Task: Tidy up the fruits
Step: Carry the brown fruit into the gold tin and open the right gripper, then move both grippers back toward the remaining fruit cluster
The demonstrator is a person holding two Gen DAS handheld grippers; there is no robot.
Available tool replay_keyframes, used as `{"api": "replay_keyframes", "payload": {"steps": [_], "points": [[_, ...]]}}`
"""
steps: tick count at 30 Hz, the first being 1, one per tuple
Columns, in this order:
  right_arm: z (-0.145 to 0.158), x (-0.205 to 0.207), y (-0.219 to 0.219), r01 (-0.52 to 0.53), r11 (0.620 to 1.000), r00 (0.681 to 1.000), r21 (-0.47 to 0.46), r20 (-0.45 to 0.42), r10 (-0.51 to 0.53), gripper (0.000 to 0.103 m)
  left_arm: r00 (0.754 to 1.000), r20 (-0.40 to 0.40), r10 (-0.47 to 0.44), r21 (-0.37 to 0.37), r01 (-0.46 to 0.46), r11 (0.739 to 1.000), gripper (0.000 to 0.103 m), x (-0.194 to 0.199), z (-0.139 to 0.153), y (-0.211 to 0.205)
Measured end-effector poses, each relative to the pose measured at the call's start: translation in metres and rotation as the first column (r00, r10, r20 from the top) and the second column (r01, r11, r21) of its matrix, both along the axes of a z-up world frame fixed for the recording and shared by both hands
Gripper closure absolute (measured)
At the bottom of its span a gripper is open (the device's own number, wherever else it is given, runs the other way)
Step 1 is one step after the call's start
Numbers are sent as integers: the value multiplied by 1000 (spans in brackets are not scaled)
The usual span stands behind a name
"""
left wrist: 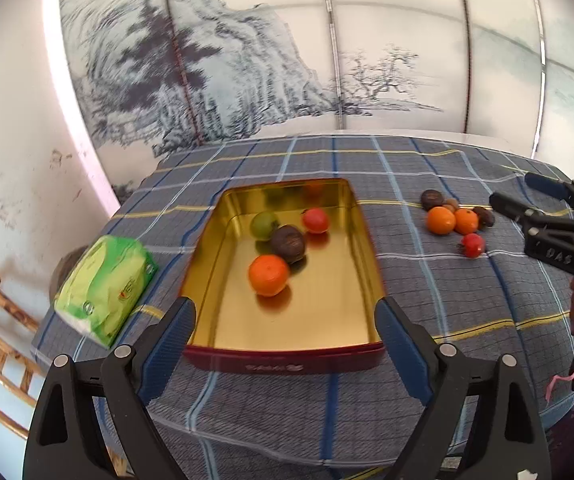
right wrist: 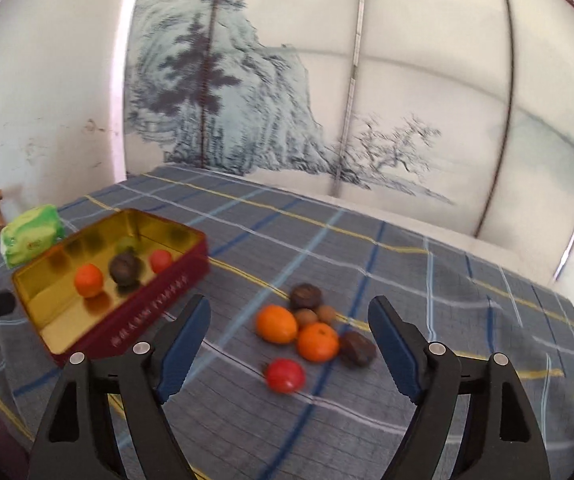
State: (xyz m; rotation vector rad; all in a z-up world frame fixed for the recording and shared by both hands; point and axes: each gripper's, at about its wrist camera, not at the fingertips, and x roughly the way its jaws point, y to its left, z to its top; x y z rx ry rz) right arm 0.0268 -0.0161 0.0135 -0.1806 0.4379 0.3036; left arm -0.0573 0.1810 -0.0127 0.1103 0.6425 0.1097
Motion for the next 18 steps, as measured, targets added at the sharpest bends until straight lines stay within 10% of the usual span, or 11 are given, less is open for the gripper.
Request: {"api": "replay_keyframes", "payload": {"steps": [18], "points": [[-49, 42, -75, 162, 985, 965, 51, -219, -147, 14, 980, -10, -200, 77, 200, 977, 11, 34, -6, -79]]}}
